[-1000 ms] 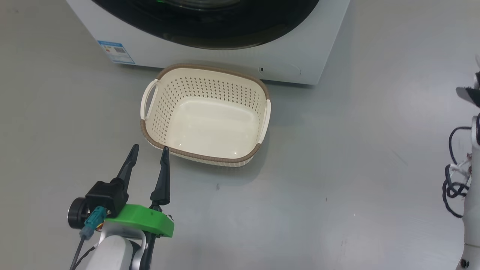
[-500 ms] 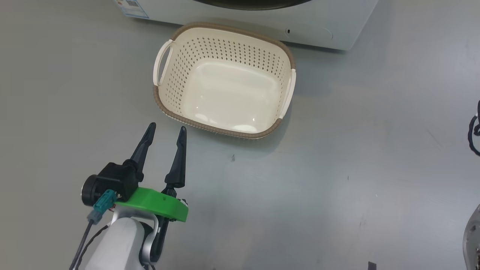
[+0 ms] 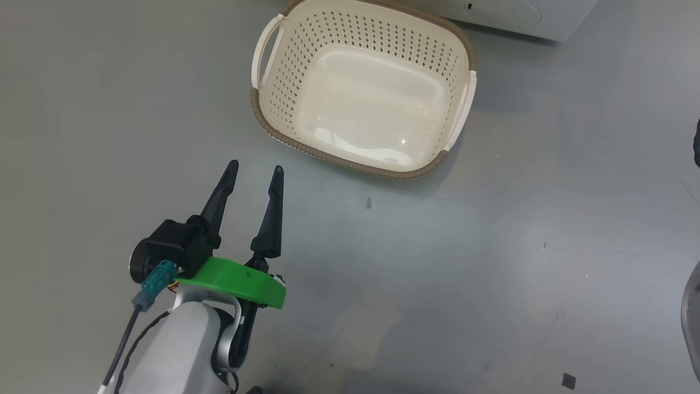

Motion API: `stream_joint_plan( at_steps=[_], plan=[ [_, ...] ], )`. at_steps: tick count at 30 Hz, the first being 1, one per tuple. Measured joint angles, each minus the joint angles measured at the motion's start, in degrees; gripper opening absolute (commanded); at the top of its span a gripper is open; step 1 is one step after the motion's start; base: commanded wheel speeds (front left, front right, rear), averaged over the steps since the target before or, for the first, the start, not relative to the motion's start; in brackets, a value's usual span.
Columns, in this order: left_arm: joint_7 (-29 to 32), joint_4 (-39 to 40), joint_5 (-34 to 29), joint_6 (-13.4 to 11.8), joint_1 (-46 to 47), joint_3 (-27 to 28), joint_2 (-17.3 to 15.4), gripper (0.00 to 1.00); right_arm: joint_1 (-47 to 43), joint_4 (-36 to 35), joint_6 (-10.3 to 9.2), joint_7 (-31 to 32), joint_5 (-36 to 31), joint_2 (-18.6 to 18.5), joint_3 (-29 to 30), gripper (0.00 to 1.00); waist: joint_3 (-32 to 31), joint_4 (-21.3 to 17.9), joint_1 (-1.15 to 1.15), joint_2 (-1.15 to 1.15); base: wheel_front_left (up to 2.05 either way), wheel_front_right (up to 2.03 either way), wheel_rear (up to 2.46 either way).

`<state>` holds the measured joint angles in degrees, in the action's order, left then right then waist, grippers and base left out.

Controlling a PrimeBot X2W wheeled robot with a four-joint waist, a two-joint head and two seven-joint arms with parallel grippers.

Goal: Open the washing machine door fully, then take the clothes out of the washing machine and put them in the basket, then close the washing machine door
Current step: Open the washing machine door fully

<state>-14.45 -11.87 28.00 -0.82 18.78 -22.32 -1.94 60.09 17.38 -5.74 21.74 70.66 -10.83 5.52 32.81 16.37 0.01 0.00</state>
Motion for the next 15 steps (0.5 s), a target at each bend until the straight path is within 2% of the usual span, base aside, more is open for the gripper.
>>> stream_joint_plan(
  at_steps=[15],
  plan=[
    [0.0, -0.59, 2.2, -0.99, 0.36, -1.92, 0.15, 1.0, 5.78, 6.6, -0.76, 3.46, 3.69, 0.23, 1.48, 0.0, 1.64, 2.97, -0.01, 0.0, 0.0, 0.0, 0.0]
  ],
)
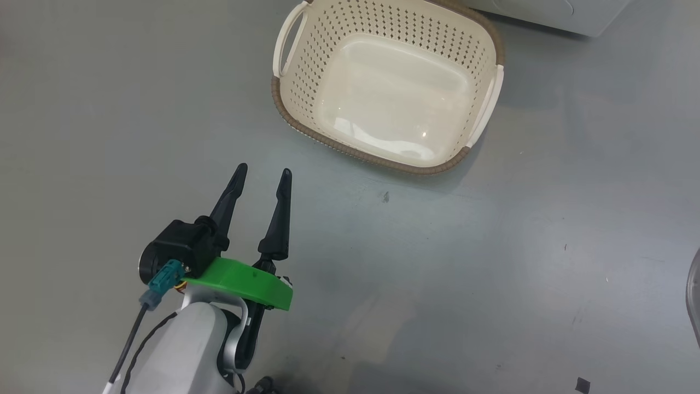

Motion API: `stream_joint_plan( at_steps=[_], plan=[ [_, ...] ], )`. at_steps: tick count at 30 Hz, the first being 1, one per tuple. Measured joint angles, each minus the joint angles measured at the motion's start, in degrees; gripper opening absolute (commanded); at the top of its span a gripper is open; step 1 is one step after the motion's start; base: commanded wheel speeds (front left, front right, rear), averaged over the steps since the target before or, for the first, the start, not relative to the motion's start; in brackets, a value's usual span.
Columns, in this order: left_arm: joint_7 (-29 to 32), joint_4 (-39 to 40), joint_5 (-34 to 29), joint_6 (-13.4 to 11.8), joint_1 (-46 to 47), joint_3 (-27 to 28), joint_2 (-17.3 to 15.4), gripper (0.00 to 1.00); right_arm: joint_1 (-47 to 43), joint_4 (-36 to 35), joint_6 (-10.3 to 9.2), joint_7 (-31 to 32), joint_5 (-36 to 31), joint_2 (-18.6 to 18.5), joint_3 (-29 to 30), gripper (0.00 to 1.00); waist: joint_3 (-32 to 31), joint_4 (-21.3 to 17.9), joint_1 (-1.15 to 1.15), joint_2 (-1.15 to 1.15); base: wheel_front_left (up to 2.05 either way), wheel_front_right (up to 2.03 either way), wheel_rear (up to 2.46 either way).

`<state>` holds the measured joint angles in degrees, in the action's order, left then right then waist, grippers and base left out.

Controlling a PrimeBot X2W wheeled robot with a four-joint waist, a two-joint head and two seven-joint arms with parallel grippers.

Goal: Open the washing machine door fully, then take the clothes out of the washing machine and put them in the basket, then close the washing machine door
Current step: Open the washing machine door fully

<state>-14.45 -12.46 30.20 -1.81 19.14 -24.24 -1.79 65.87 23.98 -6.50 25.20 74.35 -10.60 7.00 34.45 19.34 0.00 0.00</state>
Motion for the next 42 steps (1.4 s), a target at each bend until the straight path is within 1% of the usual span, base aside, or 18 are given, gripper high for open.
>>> stream_joint_plan(
  at_steps=[4, 11, 14, 19, 23, 32, 42],
  plan=[
    [0.0, -0.01, 0.43, -0.38, 0.0, -0.19, 0.01, 1.0, 2.01, 0.84, -0.15, 0.24, 0.86, 0.77, 0.35, 0.0, -0.1, 0.27, 0.0, 0.0, 0.0, 0.0, 0.0],
    [0.01, 0.01, 1.15, -0.41, 0.0, -0.7, 0.03, 1.0, 3.38, 3.05, -0.18, 0.73, 1.42, 0.79, 1.02, 0.0, -0.21, 0.81, 0.0, 0.0, 0.0, 0.0, 0.0],
    [0.01, 0.01, 1.15, -0.43, 0.0, -0.71, 0.03, 1.0, 4.31, 4.22, -0.29, 1.34, 3.39, 1.24, 1.99, 0.0, -0.16, 1.02, 0.0, 0.0, 0.0, 0.0, 0.0],
    [0.0, 0.01, 1.16, -0.52, 0.0, -0.88, 0.04, 1.0, 5.72, 5.97, -0.31, 1.55, 4.05, 1.24, 2.89, 0.0, -0.04, 1.26, 0.0, 0.0, 0.0, 0.0, 0.0],
    [0.01, 0.09, 1.53, -0.75, 0.01, -1.34, 0.07, 1.0, 6.83, 7.71, -0.73, 2.34, 4.32, 1.05, 3.26, 0.0, 0.05, 1.44, 0.0, 0.0, 0.0, 0.0, 0.0],
    [0.01, 0.3, 1.68, -0.93, 0.25, -1.27, 0.08, 1.0, 7.27, 10.57, -0.73, 4.33, 6.16, 0.54, 3.88, 0.0, -0.03, 1.54, 0.0, 0.0, 0.0, 0.0, 0.0],
    [0.01, 0.14, 1.68, -0.96, 0.56, -1.21, 0.1, 1.0, 7.59, 13.46, -0.73, 6.8, 6.44, -0.13, 3.78, 0.0, -1.05, 1.32, 0.0, 0.0, 0.0, 0.0, 0.0]
  ],
)
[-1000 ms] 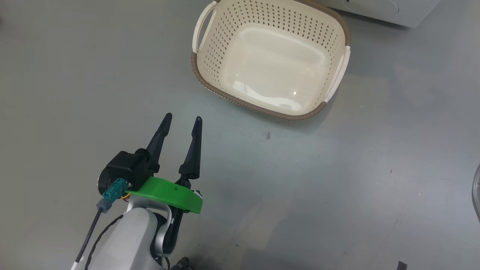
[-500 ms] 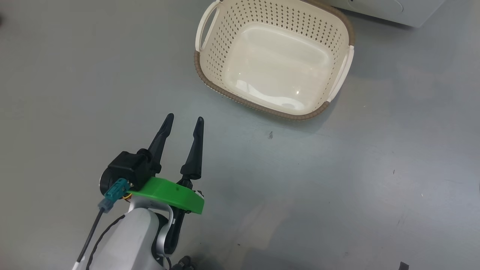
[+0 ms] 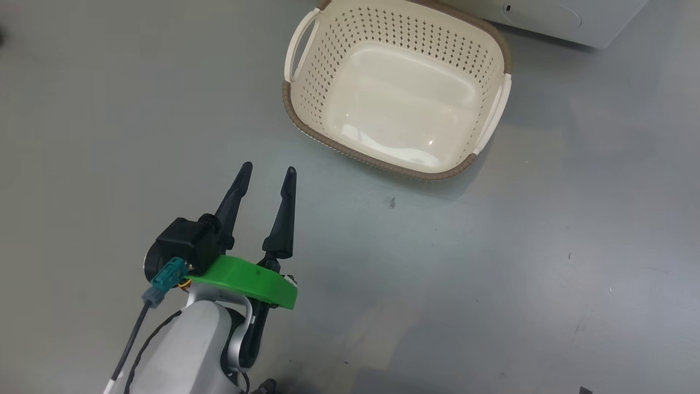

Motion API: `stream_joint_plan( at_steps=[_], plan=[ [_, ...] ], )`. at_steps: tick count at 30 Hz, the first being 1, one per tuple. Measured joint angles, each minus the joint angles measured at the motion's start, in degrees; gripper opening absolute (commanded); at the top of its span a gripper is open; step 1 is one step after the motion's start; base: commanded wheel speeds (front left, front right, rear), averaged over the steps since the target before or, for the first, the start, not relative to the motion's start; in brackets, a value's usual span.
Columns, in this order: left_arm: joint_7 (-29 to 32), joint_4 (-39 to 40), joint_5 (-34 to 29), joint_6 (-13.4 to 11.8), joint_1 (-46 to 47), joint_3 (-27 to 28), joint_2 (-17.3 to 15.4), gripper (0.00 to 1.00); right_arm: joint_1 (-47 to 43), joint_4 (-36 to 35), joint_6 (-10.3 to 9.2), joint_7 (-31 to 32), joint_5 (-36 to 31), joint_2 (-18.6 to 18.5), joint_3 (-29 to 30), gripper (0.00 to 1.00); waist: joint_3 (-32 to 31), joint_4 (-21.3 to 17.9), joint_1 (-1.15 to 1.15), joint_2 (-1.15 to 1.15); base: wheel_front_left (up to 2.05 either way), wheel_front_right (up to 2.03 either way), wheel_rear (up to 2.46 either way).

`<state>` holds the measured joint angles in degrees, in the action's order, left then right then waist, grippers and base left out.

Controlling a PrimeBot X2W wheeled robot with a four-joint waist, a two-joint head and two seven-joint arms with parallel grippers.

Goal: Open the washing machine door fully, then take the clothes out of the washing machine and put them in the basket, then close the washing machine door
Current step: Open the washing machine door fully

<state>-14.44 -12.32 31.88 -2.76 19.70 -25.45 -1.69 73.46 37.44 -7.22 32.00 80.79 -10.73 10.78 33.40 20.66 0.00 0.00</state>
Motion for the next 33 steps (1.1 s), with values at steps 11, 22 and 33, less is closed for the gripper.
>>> stream_joint_plan(
  at_steps=[11, 22, 33],
  plan=[
    [0.0, -0.68, -0.02, -0.02, -0.01, 0.44, 0.0, 1.0, -1.52, 3.11, -0.02, 2.63, 0.37, 0.16, -0.62, 0.0, -2.63, -0.47, 0.0, 0.0, 0.0, 0.0, 0.0],
    [0.0, -1.4, -0.09, -0.02, -0.1, 0.78, 0.0, 1.0, -4.82, 5.12, -0.01, 4.09, 0.73, 1.35, -1.19, 0.0, -5.78, -1.16, 0.0, 0.0, 0.0, 0.0, 0.0],
    [0.0, -2.2, -0.6, 0.02, -1.01, 1.42, -0.01, 1.0, -8.25, 6.72, 0.03, 5.52, 1.42, 2.69, -1.59, 0.0, -8.9, -1.76, 0.0, 0.0, 0.0, 0.0, 0.0]
  ],
)
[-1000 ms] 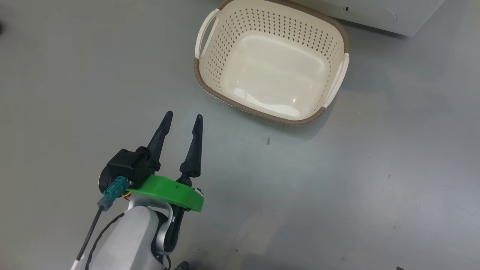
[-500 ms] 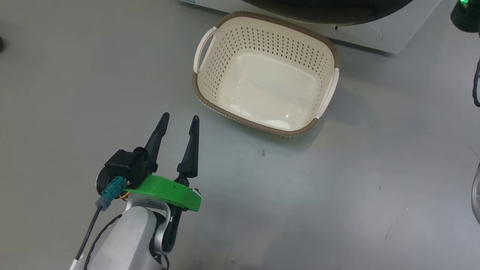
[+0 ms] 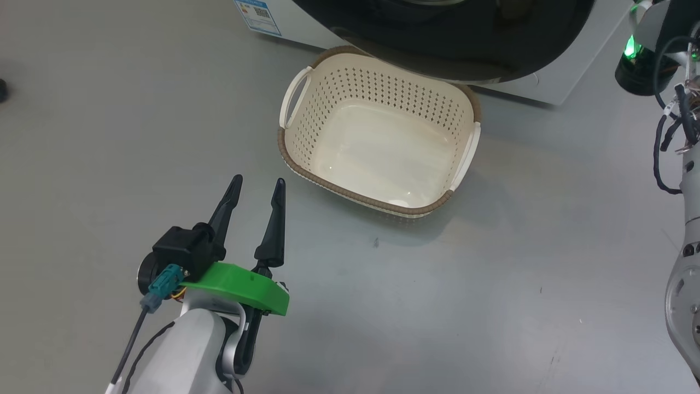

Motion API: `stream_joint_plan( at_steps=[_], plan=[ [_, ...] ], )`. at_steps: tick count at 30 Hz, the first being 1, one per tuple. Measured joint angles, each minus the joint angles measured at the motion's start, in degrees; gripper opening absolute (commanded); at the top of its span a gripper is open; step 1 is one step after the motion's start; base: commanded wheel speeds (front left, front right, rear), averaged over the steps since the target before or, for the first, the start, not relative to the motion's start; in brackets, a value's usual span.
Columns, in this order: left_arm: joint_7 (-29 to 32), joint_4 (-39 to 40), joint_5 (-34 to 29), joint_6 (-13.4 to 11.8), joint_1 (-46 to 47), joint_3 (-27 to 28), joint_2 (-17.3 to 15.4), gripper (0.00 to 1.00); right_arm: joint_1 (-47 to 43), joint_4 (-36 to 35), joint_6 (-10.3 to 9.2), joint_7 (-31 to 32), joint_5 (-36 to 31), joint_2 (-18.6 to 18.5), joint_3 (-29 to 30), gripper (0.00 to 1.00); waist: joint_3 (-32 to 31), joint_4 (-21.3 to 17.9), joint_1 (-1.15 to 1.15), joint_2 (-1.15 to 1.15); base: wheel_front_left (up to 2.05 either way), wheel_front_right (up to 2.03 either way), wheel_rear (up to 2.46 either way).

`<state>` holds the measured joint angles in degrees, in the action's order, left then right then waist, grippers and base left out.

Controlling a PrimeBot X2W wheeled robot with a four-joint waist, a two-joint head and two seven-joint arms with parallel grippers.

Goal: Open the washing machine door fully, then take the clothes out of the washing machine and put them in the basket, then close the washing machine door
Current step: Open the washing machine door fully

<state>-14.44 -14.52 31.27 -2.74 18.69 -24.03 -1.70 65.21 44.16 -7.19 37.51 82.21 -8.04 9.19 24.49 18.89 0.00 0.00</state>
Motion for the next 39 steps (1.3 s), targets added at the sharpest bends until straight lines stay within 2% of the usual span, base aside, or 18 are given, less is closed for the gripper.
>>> stream_joint_plan(
  at_steps=[21, 26, 34, 36, 39],
  plan=[
    [0.0, -0.4, -1.29, 0.09, -1.62, 1.25, -0.01, 1.0, -2.3, 0.63, 0.12, 0.63, 0.45, 1.66, -0.53, 0.0, -2.91, -1.41, 0.0, 0.0, 0.0, 0.0, 0.0],
    [0.0, -0.51, -1.58, 0.49, -1.76, 1.6, -0.02, 1.0, -2.75, -1.02, 4.49, -1.63, -2.94, 0.4, -3.0, 0.0, -3.43, -1.66, 0.0, 0.0, 0.0, 0.0, 0.0],
    [0.0, -1.2, -2.37, 0.54, -2.4, 2.83, -0.03, 1.0, -6.45, -4.36, 13.9, -6.22, -15.92, -3.87, -12.48, 0.0, -5.32, -2.48, 0.0, 0.0, 0.0, 0.0, 0.0],
    [0.0, -1.36, -2.5, 0.54, -2.68, 3.61, -0.04, 1.0, -8.37, -5.65, 14.68, -8.7, -20.37, -5.46, -15.37, 0.0, -6.32, -2.89, 0.0, 0.0, 0.0, 0.0, 0.0],
    [0.0, -1.47, -2.55, 0.56, -3.15, 4.46, -0.03, 1.0, -10.86, -6.58, 14.67, -11.39, -21.71, -5.58, -16.14, 0.0, -7.46, -3.38, 0.0, 0.0, 0.0, 0.0, 0.0]
  ],
)
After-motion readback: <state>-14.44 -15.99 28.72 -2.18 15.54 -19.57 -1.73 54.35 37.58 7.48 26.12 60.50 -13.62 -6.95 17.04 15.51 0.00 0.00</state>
